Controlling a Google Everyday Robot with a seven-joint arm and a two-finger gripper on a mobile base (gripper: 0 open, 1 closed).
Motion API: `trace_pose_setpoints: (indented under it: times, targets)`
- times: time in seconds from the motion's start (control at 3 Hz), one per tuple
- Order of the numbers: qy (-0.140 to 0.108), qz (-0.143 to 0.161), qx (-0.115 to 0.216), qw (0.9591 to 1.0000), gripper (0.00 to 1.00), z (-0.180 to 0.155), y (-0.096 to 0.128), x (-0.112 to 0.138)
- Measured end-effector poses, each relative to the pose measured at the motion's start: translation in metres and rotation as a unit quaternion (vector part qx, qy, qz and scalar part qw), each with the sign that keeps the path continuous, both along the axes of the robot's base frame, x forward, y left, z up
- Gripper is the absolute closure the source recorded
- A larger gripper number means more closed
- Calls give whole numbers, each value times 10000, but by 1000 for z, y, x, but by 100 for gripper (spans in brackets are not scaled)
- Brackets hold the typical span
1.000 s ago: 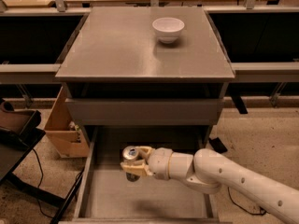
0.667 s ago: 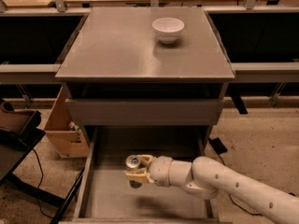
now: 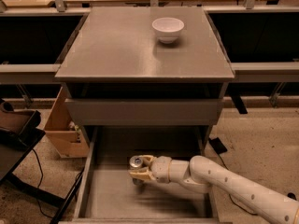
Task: Place redbull can into middle drawer
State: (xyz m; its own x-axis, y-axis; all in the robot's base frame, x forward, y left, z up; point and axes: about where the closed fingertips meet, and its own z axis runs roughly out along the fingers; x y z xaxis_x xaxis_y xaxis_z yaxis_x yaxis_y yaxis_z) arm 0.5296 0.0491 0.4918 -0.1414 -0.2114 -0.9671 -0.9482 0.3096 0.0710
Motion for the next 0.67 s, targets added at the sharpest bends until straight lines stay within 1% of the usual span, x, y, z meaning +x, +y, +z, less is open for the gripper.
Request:
trace_pose_setpoints:
  times: [0.67]
  targets:
    - [-447,261,12,9987,100,-10,28,8]
